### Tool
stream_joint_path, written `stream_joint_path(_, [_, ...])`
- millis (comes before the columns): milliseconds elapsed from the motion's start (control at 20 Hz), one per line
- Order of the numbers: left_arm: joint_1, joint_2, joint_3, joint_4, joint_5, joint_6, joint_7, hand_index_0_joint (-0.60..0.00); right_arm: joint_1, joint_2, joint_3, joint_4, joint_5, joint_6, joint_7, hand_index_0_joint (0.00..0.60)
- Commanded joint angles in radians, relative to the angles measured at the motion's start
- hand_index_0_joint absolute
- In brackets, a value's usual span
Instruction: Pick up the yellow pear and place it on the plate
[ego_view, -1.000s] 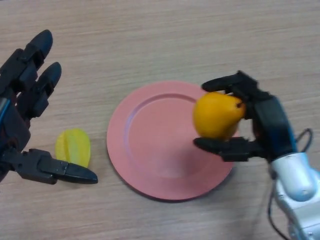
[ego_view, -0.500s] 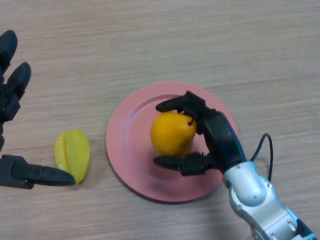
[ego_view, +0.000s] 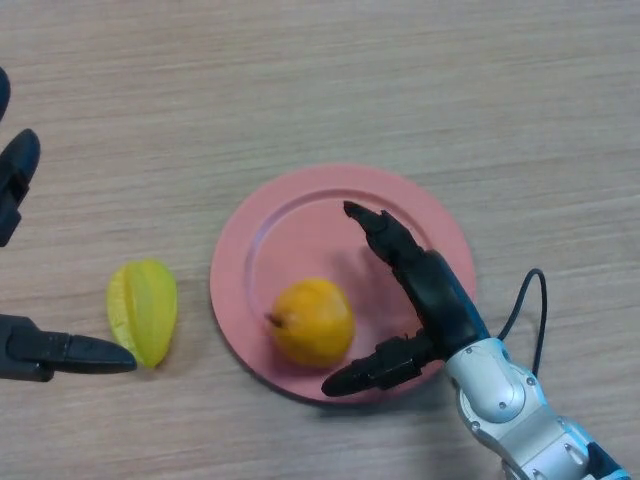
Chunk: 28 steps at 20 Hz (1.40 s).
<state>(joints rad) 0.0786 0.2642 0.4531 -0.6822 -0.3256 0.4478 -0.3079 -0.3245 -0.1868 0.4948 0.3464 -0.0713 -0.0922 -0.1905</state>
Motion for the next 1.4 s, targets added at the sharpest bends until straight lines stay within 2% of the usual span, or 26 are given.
stream_joint_path(50, [-0.021, 0.044, 0.065, -0.055, -0.002, -0.149, 0.0, 0.0, -0.041, -0.003, -0.073, -0.111, -0.018, -0.084, 0.006, 0.0])
stream_joint_path(250, [-0.017, 0.036, 0.052, -0.064, 0.01, -0.161, -0.001, 0.0, 0.0, -0.003, -0.137, -0.284, -0.004, -0.009, 0.058, 0.0])
stream_joint_path(550, [-0.032, 0.048, 0.049, -0.063, -0.009, -0.151, -0.005, 0.0, 0.146, -0.003, -0.286, -0.676, 0.061, 0.187, 0.249, 0.0])
stream_joint_path(700, [-0.023, 0.041, 0.033, -0.065, -0.024, -0.136, -0.014, 0.0, 0.244, -0.004, -0.35, -0.838, -0.026, 0.259, 0.376, 0.0])
stream_joint_path(900, [-0.026, 0.041, 0.011, -0.07, -0.026, -0.103, -0.012, 0.0, 0.33, -0.02, -0.396, -1.007, -0.017, 0.351, 0.411, 0.0])
stream_joint_path(1200, [-0.043, 0.049, -0.02, -0.054, -0.001, -0.092, -0.011, 0.0, 0.373, -0.045, -0.497, -1.113, 0.031, 0.415, 0.417, 0.0])
stream_joint_path(1400, [-0.064, 0.066, -0.018, -0.052, 0.006, -0.035, -0.03, 0.0, 0.367, -0.051, -0.508, -1.128, 0.007, 0.437, 0.443, 0.0])
